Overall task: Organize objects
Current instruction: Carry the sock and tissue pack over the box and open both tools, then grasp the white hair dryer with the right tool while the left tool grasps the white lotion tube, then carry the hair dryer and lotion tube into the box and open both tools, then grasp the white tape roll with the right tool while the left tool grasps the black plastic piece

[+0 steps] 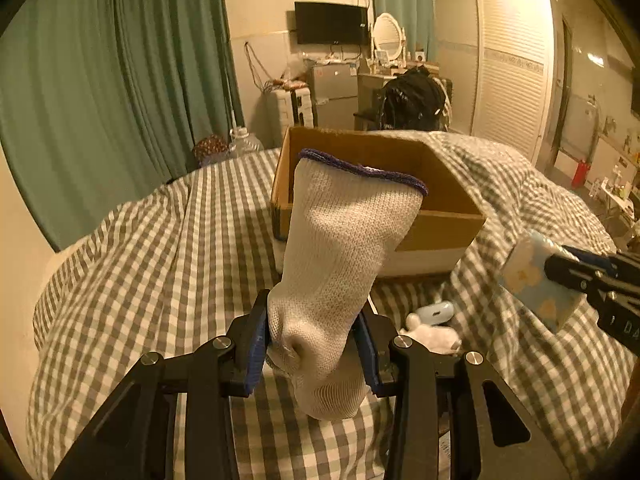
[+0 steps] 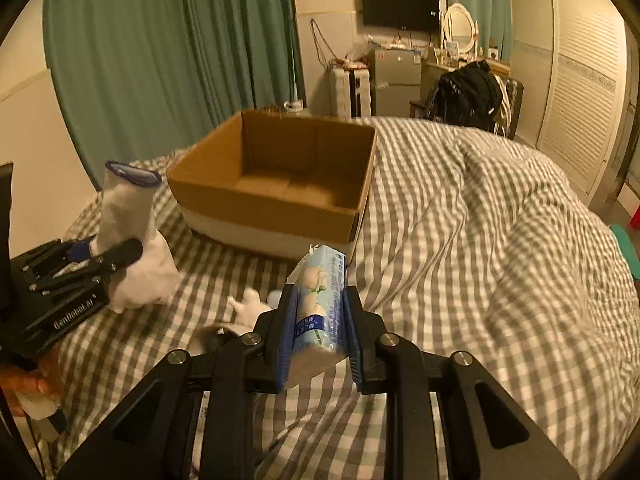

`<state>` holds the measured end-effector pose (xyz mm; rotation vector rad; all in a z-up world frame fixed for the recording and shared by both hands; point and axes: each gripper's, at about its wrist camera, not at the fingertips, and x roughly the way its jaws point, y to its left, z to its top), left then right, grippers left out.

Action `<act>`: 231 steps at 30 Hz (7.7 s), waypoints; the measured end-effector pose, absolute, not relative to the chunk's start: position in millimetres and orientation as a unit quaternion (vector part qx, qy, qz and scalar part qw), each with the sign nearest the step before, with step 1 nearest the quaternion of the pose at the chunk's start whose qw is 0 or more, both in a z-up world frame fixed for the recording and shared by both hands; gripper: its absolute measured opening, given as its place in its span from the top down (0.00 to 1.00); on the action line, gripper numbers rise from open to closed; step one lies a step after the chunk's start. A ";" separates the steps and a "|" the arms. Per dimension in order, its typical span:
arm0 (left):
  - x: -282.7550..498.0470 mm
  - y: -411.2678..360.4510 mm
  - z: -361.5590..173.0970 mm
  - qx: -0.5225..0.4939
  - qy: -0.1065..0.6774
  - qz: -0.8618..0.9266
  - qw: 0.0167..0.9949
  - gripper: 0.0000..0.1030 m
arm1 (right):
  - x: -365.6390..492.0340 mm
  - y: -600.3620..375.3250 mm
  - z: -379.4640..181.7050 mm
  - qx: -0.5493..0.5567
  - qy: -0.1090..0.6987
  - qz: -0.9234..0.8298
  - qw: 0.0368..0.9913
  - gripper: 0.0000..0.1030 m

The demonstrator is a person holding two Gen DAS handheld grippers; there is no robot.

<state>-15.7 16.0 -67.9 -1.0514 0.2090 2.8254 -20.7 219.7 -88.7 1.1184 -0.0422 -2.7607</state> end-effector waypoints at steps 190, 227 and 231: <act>-233.4 60.7 -87.7 -0.430 0.074 0.891 0.128 0.62 | -220.7 220.7 -85.4 0.349 -0.002 -0.929 0.119 0.32; 3.1 16.4 -118.8 -0.395 0.076 0.910 0.095 0.10 | -29.7 202.2 -115.0 0.420 0.028 -0.898 0.130 0.18; 6.4 24.7 -147.1 -0.422 0.086 0.896 0.109 0.10 | -31.2 195.6 -148.3 0.455 0.032 -0.879 0.138 0.21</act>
